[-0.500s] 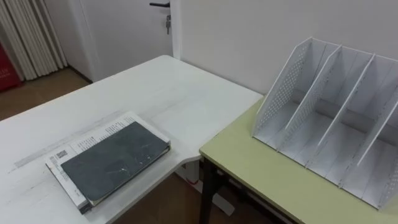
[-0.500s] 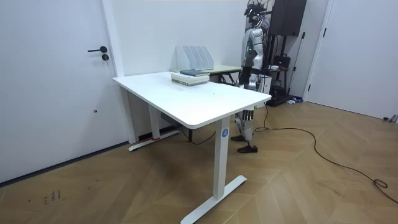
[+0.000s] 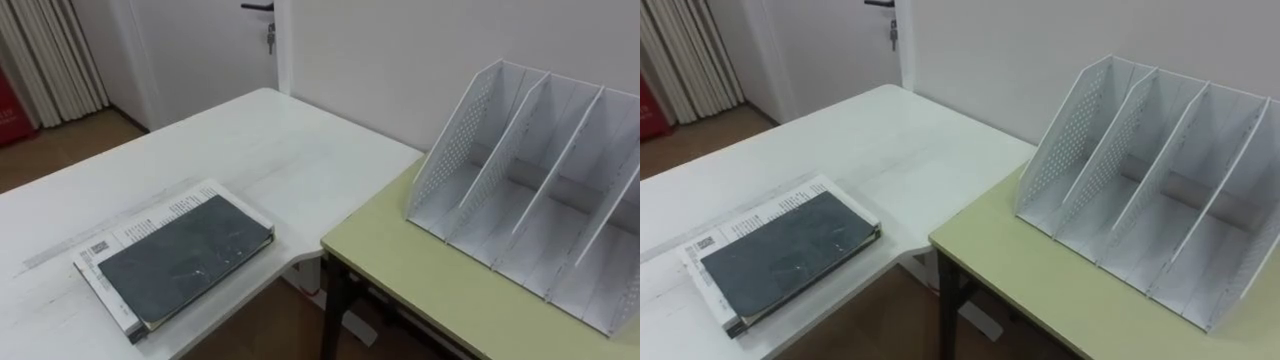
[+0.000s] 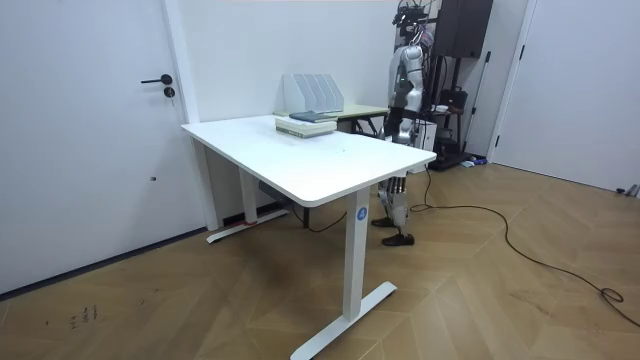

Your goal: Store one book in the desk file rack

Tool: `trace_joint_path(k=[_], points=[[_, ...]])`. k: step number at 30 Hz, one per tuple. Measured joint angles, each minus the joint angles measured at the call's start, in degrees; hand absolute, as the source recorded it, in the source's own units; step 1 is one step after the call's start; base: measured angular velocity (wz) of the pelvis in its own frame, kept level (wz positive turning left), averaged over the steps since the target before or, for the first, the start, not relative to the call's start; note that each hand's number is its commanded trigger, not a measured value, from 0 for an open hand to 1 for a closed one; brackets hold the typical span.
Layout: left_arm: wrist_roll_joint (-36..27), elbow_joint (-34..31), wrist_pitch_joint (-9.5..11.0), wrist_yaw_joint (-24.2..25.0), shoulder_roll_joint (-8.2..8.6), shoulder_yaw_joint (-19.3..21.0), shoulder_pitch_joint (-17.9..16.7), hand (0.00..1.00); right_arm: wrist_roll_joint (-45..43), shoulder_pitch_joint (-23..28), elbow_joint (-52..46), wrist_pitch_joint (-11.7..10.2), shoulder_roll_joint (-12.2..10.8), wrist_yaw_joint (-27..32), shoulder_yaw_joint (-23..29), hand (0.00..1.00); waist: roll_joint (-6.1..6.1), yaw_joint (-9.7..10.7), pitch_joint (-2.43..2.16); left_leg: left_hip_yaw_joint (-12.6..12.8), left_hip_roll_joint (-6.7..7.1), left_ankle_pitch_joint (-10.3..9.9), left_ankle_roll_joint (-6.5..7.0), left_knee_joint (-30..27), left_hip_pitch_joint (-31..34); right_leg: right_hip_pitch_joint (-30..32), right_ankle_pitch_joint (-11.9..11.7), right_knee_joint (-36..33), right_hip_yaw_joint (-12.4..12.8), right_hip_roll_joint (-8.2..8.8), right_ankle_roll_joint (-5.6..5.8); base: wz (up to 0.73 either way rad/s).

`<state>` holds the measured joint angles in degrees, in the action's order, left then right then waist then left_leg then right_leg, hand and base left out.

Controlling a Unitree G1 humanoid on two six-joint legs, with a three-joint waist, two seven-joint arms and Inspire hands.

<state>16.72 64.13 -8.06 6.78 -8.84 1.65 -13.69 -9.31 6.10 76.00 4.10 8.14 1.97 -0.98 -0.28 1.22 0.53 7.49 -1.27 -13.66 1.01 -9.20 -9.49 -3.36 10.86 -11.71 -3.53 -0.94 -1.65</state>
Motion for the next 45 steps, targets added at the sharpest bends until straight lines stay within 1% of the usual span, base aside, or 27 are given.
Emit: trace_joint_path(k=[3,4,5,6,8,9,11,12,14,16,17,18,19,22,24,26,27,29,32,34,36,37,38,39,40,41,45], points=[[2.14,-2.1,1.07,-0.35,-0.1,0.19,0.39,0.0,0.01,0.06,-0.07,-1.05,0.11,0.08,0.0,0.0,0.11,0.04,0.0,-0.01,0.0,0.0,0.0,0.0,0.01,0.01,-0.01,0.02,0.0,-0.04,0.01,0.0],[4.3,-3.92,1.09,-0.55,-0.38,0.13,0.48,0.0,-0.03,-0.07,-0.06,-1.27,0.15,0.25,-0.08,0.0,0.12,0.1,0.0,0.1,0.02,0.0,0.0,-0.01,0.2,0.25,-0.02,0.0,-0.07,-0.06,-0.02,0.03],[6.25,-6.63,1.23,-0.9,-0.76,0.17,0.59,0.0,-0.05,-0.48,-0.05,-1.73,0.26,0.41,-0.07,0.0,0.33,0.25,0.09,0.18,0.04,0.0,0.0,-0.01,0.46,0.47,-0.12,0.02,-0.32,-0.07,-0.07,0.05],[6.88,-8.06,1.48,-1.22,-0.92,0.22,0.74,0.0,-0.02,-0.63,-0.07,-1.92,0.35,0.43,-0.07,0.0,0.28,0.3,0.22,0.18,0.05,0.0,0.0,0.01,0.56,0.5,-0.15,0.05,-0.38,-0.1,-0.07,0.11],[8.74,-13.37,3.41,-2.34,-1.1,0.26,1.71,0.0,0.21,-0.73,-0.28,-3.11,0.71,0.66,-0.06,0.0,0.39,0.19,0.32,0.21,0.03,0.0,0.0,0.06,0.81,0.52,-0.21,0.11,-0.71,-0.11,-0.07,0.09],[8.88,-14.23,3.95,-2.47,-1.08,0.11,2.07,0.0,0.34,-0.86,-0.38,-3.32,0.74,0.76,-0.08,0.0,0.39,0.21,0.32,0.21,0.03,0.0,0.0,0.07,0.82,0.51,-0.21,0.14,-0.73,-0.1,-0.07,0.04],[9.56,-17.41,5.25,-2.69,-0.72,-1.37,3.63,0.0,0.36,-1.28,-1.18,-4.55,0.72,1.04,-0.1,0.0,0.6,0.67,0.2,0.19,0.16,0.0,-0.01,0.06,0.89,0.4,-0.37,0.43,-1.3,-0.16,-0.06,0.06],[10.13,-18.82,5.53,-2.7,-0.67,-2.01,3.61,0.0,0.36,-1.21,-1.52,-4.88,0.73,1.04,-0.09,0.0,0.63,0.86,0.16,0.2,0.17,0.01,-0.01,0.06,0.91,0.39,-0.43,0.54,-1.29,-0.15,-0.06,0.0],[11.54,-24.7,6.83,-2.71,-0.45,-4.05,3.32,0.0,0.33,-0.95,-2.84,-5.8,0.77,1.05,-0.02,0.0,0.52,1.37,0.0,0.21,0.14,0.02,-0.02,0.02,1.04,0.4,-0.83,1.01,-1.33,-0.19,-0.06,0.0],[13.37,-26.98,7.72,-2.72,-0.49,-6.28,3.62,0.0,0.38,-1.03,-2.81,-6.11,0.98,1.05,0.0,0.0,0.74,1.71,-0.04,0.2,0.18,0.03,-0.02,0.02,1.23,0.47,-0.86,1.09,-1.45,-0.22,-0.04,-0.02],[14.28,-27.12,8.3,-2.72,-0.49,-7.51,4.02,0.0,0.4,-1.03,-2.8,-6.22,1.06,1.1,0.0,0.0,0.89,1.94,-0.17,0.19,0.21,0.03,-0.02,0.02,1.21,0.33,-0.86,1.07,-1.76,-0.22,-0.03,-0.05],[14.79,-27.22,8.34,-2.72,-0.48,-8.07,4.24,0.0,0.41,-1.03,-2.8,-6.41,1.05,1.17,-0.05,0.0,0.92,2.17,-0.19,0.12,0.21,0.03,-0.02,0.02,1.21,0.25,-0.87,1.07,-1.65,-0.23,-0.03,-0.07],[16.76,-28.71,8.08,-2.72,-0.51,-9.19,4.31,0.0,0.4,-1.04,-2.85,-6.69,1.04,1.17,-0.15,0.0,0.84,2.71,-0.17,0.07,0.17,0.03,-0.02,0.03,1.21,0.24,-0.87,1.06,-1.46,-0.25,-0.03,-0.04],[22.54,-34.97,8.19,-2.72,-0.69,-11.73,4.32,0.0,0.4,-1.25,-3.12,-6.7,0.8,1.14,-0.12,0.0,0.57,3.39,-0.08,0.35,0.09,0.03,-0.02,0.18,1.19,0.16,-0.91,1.08,-1.25,-0.23,-0.05,0.0],[24.45,-38.55,8.35,-2.72,-1.07,-13.31,4.34,0.0,0.4,-1.66,-3.12,-6.73,0.73,1.0,-0.16,0.0,0.43,3.89,-0.06,0.38,0.04,0.03,-0.02,0.48,1.0,0.0,-0.91,1.09,-1.19,-0.21,-0.05,0.0],[27.3,-42.79,8.44,-2.72,-1.46,-15.28,4.4,0.0,0.46,-2.0,-3.13,-7.3,0.7,0.93,-0.16,0.0,0.24,4.65,-0.02,0.39,0.06,0.03,-0.02,0.49,0.99,-0.06,-0.9,1.14,-1.22,-0.22,-0.05,0.0],[28.18,-43.8,8.43,-2.72,-1.55,-15.78,4.4,0.0,0.41,-2.11,-3.11,-7.3,0.71,0.93,-0.15,0.0,0.24,4.77,-0.01,0.4,0.08,0.03,-0.02,0.49,1.01,-0.05,-0.9,1.18,-1.2,-0.22,-0.05,0.0],[30.62,-47.83,8.46,-2.72,-2.33,-18.17,4.43,0.0,0.63,-2.27,-3.12,-7.3,0.67,0.98,-0.16,0.0,0.18,5.08,0.02,0.32,0.11,0.03,-0.02,0.49,1.08,-0.06,-0.9,1.29,-1.22,-0.18,-0.05,0.0],[33.26,-50.03,8.64,-2.75,-2.88,-20.23,5.25,0.0,2.86,-2.46,-2.76,-7.29,0.74,1.01,-0.91,0.0,0.29,5.1,-0.01,0.12,0.13,0.03,-0.02,0.46,1.03,-0.34,-1.27,2.29,-1.35,-0.17,0.03,0.03],[34.71,-51.66,8.93,-3.13,-3.63,-21.05,5.29,0.0,4.18,-2.49,-2.19,-7.34,0.86,0.99,-1.77,0.0,0.24,5.14,0.03,0.05,0.1,0.03,-0.02,0.46,0.8,-0.69,-1.28,2.45,-1.43,-0.19,0.01,0.04],[35.89,-53.74,9.02,-3.93,-3.91,-21.18,5.29,0.0,4.69,-2.52,-2.01,-7.53,0.94,0.99,-2.17,0.0,0.31,5.26,0.01,0.05,0.04,0.03,-0.02,0.43,0.89,-0.73,-1.38,2.7,-1.77,-0.21,0.0,0.02],[37.03,-56.71,9.1,-4.1,-4.14,-21.18,5.29,0.0,4.69,-2.58,-1.37,-8.03,0.99,1.0,-2.15,0.0,0.27,5.33,0.05,0.05,0.04,0.03,-0.02,0.43,1.08,-0.67,-1.45,2.87,-1.9,-0.2,-0.01,0.06],[37.74,-59.66,9.5,-5.09,-4.4,-21.2,5.34,0.0,4.69,-2.8,-0.62,-8.26,1.06,0.97,-2.2,0.0,0.29,5.32,0.05,0.06,0.03,0.03,-0.02,0.44,1.18,-0.62,-1.47,2.89,-2.0,-0.19,-0.01,0.06],[37.93,-60.8,9.87,-5.95,-4.49,-21.2,5.4,0.0,4.69,-2.82,-0.51,-8.26,1.08,0.97,-2.23,0.0,0.32,5.3,0.05,0.06,0.02,0.03,-0.02,0.44,1.17,-0.64,-1.46,2.89,-2.01,-0.19,-0.01,0.0],[37.97,-62.38,10.61,-7.87,-4.58,-21.19,5.56,0.0,4.7,-2.87,-0.48,-8.28,1.12,0.96,-2.26,0.0,0.42,5.29,0.03,0.04,-0.03,0.03,-0.02,0.44,1.11,-0.73,-1.46,2.9,-2.02,-0.2,-0.01,-0.03],[38.0,-63.27,11.05,-9.68,-4.64,-21.39,5.85,0.0,4.72,-3.01,-0.47,-8.34,1.15,0.99,-2.27,0.0,0.61,5.43,0.09,0.03,-0.04,0.03,-0.02,0.45,1.09,-0.8,-1.47,2.93,-2.07,-0.2,0.0,0.0],[38.03,-64.86,11.82,-13.08,-5.37,-22.34,6.62,0.0,5.64,-3.37,-0.31,-8.37,1.22,1.05,-2.92,0.0,0.83,6.3,0.21,0.02,-0.03,0.03,-0.02,0.49,1.14,-0.76,-1.47,2.96,-2.11,-0.2,0.0,0.0]])
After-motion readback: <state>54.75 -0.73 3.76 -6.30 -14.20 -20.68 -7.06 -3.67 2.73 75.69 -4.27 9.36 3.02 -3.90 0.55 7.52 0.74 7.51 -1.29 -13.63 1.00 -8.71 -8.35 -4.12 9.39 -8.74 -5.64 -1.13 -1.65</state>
